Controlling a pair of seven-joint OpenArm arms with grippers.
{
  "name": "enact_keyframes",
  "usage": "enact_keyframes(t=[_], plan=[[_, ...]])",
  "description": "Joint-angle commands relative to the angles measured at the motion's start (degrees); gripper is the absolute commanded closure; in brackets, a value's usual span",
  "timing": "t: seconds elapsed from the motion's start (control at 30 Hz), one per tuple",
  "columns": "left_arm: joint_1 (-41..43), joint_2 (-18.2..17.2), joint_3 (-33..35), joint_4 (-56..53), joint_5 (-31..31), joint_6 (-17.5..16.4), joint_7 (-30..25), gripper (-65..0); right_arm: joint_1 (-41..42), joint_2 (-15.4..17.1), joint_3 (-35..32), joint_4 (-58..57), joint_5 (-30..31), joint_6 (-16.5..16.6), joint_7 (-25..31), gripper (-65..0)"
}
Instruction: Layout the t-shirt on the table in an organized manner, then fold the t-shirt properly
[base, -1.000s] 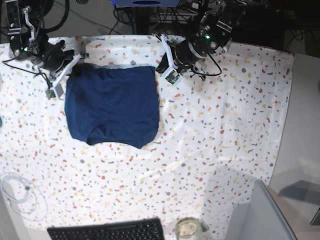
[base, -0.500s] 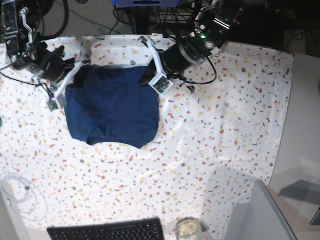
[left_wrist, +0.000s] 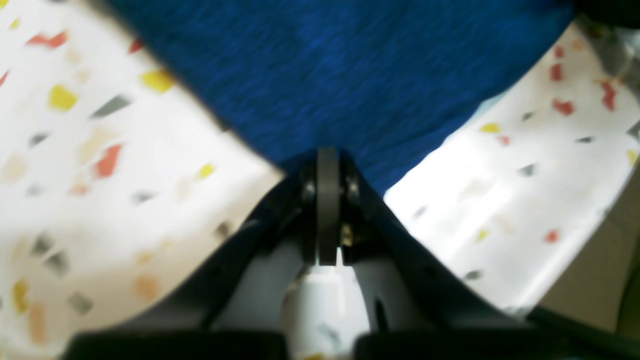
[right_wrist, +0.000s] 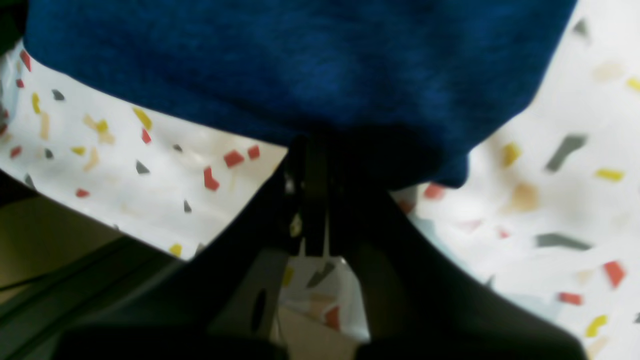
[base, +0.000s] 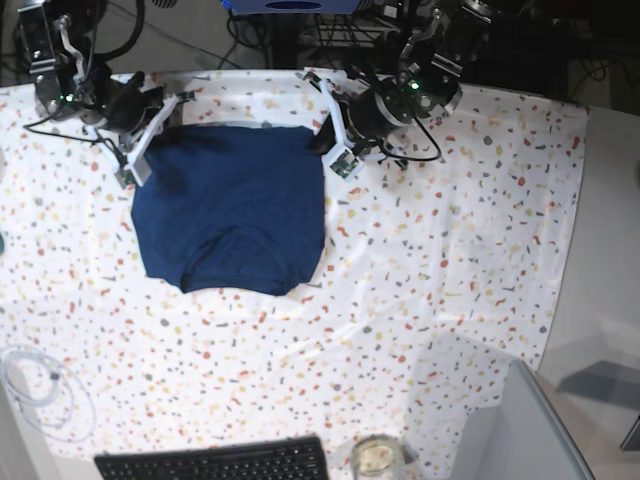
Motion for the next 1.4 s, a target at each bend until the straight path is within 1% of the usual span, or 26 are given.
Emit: enact_keyframes(t=[0.0,0.2,0.3,0.37,0.43,0.53,0.6,0.67,0.8,1.07,1.17,1.2,1.27,1.37], plan=[[-0.07,-0.05,0.00,1.79,-0.03,0.12,-0.26,0.0,-0.08,0.37,0.34,1.79,0.46,0.36,0.81,0.0],[-0.25,0.30,-0.09,6.80,-0.12,0.12,-0.17,0.0,-1.04,0.37,0.43,7.42,0.46,0.09,0.37,0.0],[-0.42,0.39,-0.09,9.79,-0.21,0.12,-0.17,0.0,-1.48,0.19,1.75,12.16,0.46,0.00,-2.88,0.0],[-1.48,1.44,0.35,10.14,-0.21,0.12,-0.08,0.0,-0.87,0.02,2.54,13.04,0.46,0.00,-3.67,0.0],[-2.27,3.29,0.70,8.12,0.06,0.12,-0.08,0.0,1.95,0.02,2.45,11.11,0.46,0.00,-3.93,0.0],[-2.89,5.66,0.70,3.99,0.50,0.12,-0.17,0.0,4.50,0.02,2.36,4.78,0.46,0.00,-3.67,0.0],[-3.33,5.84,0.79,1.53,0.50,0.12,-0.17,0.0,4.67,0.02,2.63,2.32,0.46,0.09,-3.58,0.0],[-3.33,5.75,0.79,-0.58,0.50,0.12,-0.17,0.0,3.88,0.19,2.71,1.26,0.55,0.09,-2.26,0.0],[-3.33,5.49,0.35,-1.81,0.50,0.12,-0.17,0.0,1.86,0.28,2.71,1.17,0.55,0.09,-0.06,0.0],[-3.59,5.49,0.26,-1.11,0.50,0.12,-0.17,0.0,1.95,0.28,2.80,1.79,0.55,0.09,-0.15,0.0],[-2.10,5.31,-0.27,2.76,-0.21,0.12,-0.17,0.0,1.33,0.37,4.56,3.37,0.55,0.09,-0.24,0.0],[-1.22,4.70,-1.32,5.13,-0.29,0.12,-0.17,0.0,0.36,0.37,6.05,4.69,0.55,0.18,-0.06,0.0],[0.89,4.70,-4.14,9.44,-0.29,0.12,-0.17,0.0,-0.60,0.37,8.69,8.12,0.55,0.44,0.37,0.0],[4.23,4.26,-7.48,15.59,-0.12,0.03,-0.17,0.0,-2.19,0.81,11.68,11.81,0.46,0.53,3.19,0.0]])
